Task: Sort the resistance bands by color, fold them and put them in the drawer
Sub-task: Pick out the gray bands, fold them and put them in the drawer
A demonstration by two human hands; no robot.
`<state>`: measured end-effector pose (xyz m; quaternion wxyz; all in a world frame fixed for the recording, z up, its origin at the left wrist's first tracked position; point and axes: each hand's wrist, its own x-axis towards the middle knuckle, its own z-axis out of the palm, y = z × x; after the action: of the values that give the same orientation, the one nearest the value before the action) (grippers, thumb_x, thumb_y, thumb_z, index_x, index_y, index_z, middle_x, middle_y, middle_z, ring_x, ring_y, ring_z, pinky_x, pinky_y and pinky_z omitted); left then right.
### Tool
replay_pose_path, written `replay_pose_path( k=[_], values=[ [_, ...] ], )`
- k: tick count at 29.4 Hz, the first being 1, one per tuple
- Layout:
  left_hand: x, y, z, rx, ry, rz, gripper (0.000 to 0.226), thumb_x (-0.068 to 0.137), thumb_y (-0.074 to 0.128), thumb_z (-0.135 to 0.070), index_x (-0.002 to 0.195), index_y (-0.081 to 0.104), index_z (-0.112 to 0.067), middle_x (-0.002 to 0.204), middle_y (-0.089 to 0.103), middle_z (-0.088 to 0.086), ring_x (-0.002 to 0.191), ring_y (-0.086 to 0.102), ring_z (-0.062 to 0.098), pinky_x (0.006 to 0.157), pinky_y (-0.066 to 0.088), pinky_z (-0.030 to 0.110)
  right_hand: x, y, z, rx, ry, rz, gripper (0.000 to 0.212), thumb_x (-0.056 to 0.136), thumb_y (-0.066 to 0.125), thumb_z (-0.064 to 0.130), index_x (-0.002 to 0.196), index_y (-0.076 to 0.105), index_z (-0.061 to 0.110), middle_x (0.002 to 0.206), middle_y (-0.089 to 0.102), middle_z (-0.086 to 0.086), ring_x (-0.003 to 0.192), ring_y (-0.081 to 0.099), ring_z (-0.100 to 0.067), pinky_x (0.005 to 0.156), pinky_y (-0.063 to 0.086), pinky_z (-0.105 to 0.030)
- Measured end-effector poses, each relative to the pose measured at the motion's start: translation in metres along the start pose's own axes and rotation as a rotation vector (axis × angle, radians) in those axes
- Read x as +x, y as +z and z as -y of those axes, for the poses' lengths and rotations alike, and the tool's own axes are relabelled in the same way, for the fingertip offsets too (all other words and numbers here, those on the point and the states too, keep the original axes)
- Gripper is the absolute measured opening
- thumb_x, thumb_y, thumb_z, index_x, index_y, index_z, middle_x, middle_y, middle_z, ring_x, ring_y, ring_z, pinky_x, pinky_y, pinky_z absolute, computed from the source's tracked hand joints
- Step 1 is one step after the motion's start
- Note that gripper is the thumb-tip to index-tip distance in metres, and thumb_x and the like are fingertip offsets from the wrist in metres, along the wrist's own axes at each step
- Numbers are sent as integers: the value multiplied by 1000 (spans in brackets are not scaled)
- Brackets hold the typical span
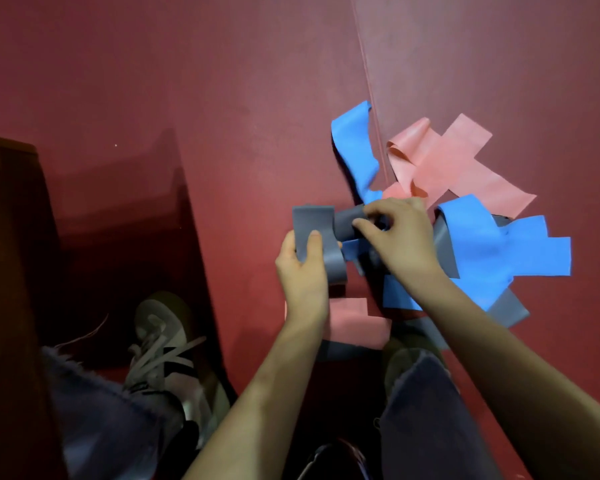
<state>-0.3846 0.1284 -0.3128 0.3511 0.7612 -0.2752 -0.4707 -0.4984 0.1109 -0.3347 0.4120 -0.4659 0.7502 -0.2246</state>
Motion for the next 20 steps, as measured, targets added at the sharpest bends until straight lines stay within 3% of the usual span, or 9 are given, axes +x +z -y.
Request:
replay_pose_path(
  k=[3,5,7,9,11,14,17,20],
  values=[
    [4,5,0,-25,-1,-13,17,90,50,-5,79,56,-17,75,60,3,66,53,8,67,46,26,-14,-23,9,128,-57,-98,7,74,67,19,79,67,14,68,49,17,91,43,-12,87,38,-28],
    [5,8,1,-47,-13,-24,16,89,49,-3,83,57,-15,75,60,-1,69,54,7,71,47,27,-19,-37,19,225,-146,-147,6,73,64,19,79,64,22,69,47,22,86,42,-8,83,37,-17],
    [5,12,4,-87,-56,-22,19,89,49,-2,80,58,-16,78,60,0,76,55,15,77,48,33,-21,-47,25,314,-204,-105,15,76,62,16,80,57,29,72,50,19,80,47,-10,77,36,-9],
    [3,14,6,-102,-91,-20,23,89,50,-1,76,57,-19,77,59,1,77,54,18,76,47,34,-22,-49,22,374,-189,-11,10,76,60,17,82,58,25,71,54,8,76,49,-10,75,37,-11],
    [1,15,8,-62,-115,16,18,88,50,-1,80,58,-14,75,58,0,69,54,11,69,47,25,-25,-48,10,297,-138,45,10,74,58,19,84,60,17,66,51,8,74,47,-12,74,37,-18],
    [-2,16,16,26,-209,147,12,88,50,-2,95,59,-7,74,59,0,49,55,-7,54,45,10,-32,-45,-19,-23,-37,147,20,73,61,12,94,60,12,59,46,11,75,45,-18,75,37,-32],
    [-9,21,30,203,-298,238,21,87,52,0,107,59,3,79,59,3,42,51,-11,47,41,8,-45,-44,-37,-85,92,213,27,73,59,4,100,57,10,58,43,6,75,42,-19,63,26,-25],
    [-21,27,37,261,-413,282,25,88,49,0,112,57,4,94,57,9,63,57,4,54,44,17,-59,-44,-41,33,103,241,28,72,58,1,86,55,24,60,45,2,73,43,-19,60,32,-15]
  ],
)
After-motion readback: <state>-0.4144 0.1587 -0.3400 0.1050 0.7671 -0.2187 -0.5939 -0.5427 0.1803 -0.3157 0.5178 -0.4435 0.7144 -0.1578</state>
